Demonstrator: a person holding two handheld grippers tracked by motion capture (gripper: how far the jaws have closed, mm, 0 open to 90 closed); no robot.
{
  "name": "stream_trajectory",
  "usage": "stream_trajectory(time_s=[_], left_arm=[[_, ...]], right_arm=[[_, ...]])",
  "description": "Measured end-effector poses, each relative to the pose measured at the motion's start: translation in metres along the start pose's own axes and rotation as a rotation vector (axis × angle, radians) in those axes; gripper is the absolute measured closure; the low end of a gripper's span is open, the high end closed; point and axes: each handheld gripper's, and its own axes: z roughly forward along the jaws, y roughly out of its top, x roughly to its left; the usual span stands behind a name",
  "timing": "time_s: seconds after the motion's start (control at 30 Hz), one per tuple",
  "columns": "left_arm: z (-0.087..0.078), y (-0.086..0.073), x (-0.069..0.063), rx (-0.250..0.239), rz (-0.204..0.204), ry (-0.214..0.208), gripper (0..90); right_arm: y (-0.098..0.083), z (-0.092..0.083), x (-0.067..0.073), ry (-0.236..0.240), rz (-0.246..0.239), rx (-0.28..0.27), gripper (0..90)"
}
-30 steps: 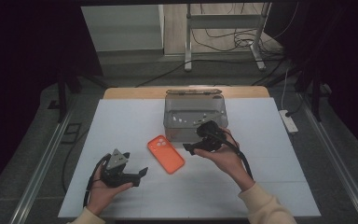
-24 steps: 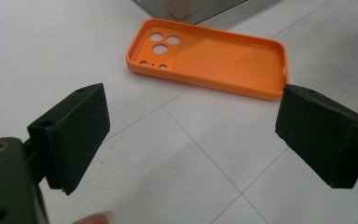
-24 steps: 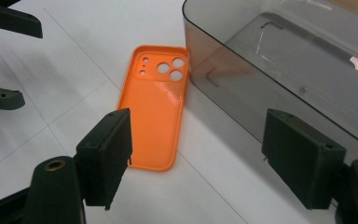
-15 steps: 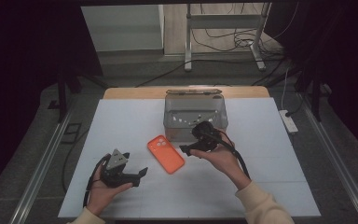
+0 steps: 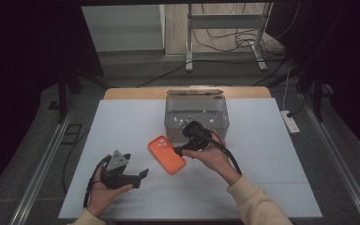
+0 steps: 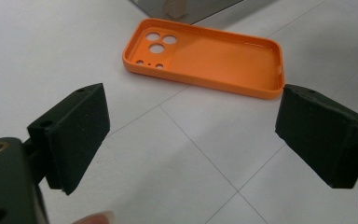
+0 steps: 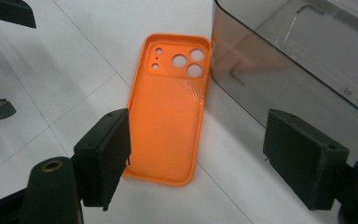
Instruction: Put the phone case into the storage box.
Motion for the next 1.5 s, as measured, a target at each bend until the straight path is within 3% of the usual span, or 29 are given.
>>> stream_trajectory(time_s=[0.67, 1.5], left_arm=[[-0.001, -0.001, -0.001, 0.001, 0.005, 0.002, 9.9], [-0.001, 0.000, -0.002, 0.001, 0.007, -0.002, 9.9]], right_arm=[[0.020, 0.019, 0.006, 0.005, -0.007, 0.021, 23.9], [0.018, 0.027, 0.005, -0.003, 0.007, 0.043, 23.4]])
